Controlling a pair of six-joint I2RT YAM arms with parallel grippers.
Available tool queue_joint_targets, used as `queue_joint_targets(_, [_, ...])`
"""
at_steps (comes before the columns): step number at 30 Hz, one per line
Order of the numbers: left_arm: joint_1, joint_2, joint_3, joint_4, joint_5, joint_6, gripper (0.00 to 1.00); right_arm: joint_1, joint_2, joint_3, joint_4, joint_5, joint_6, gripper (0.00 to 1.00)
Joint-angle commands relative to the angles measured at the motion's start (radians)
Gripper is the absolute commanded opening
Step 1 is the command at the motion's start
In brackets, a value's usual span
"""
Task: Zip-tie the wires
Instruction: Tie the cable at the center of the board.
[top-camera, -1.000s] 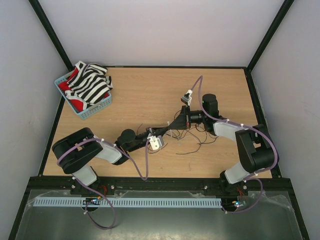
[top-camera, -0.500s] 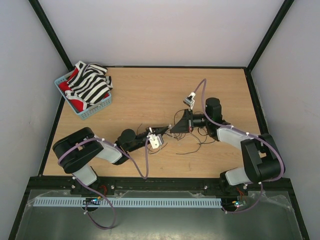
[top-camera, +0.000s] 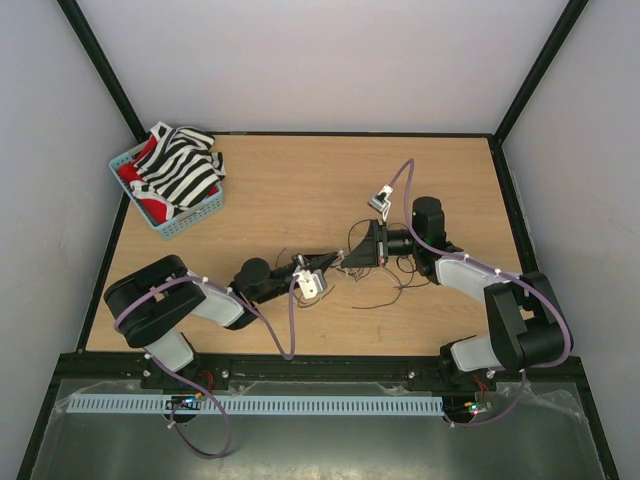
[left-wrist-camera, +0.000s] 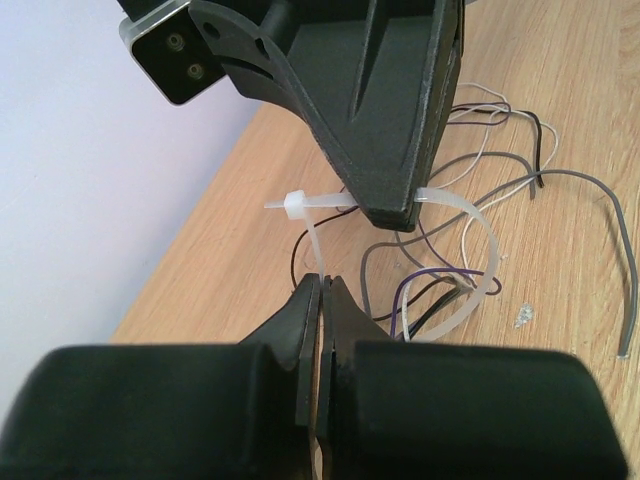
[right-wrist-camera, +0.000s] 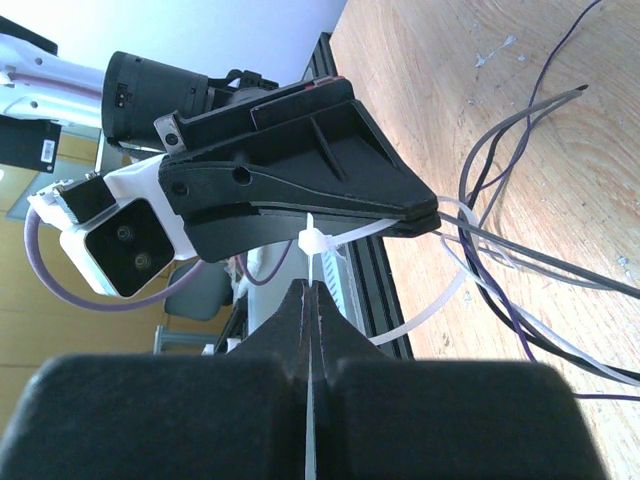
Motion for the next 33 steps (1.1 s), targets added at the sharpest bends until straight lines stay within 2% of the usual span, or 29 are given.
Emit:
queue_joint_targets(1, [-0.01,-0.025,-0.002,0.035,0.017,0.033,0.0,-0.006,0.003,0.045,0.002,-0.006,-0.026,0.0])
queue_joint_targets(13, [-0.027,-0.032,-0.015,0.035,-0.009,0.075,0.0,-0.006,0.059,0.115,0.001,-0.006,-0.018,0.0])
queue_joint_targets(28, [-0.016,-0.029,0.003,0.035,-0.033,-0.001,0.0,-0.006,-0.051,-0.015,0.006,0.032,-0.121,0.0])
queue_joint_targets(33, [-0.016,-0.023,0.01,0.035,-0.001,-0.007,0.0,-0.006,-0.05,-0.038,0.054,0.034,-0.104,0.0])
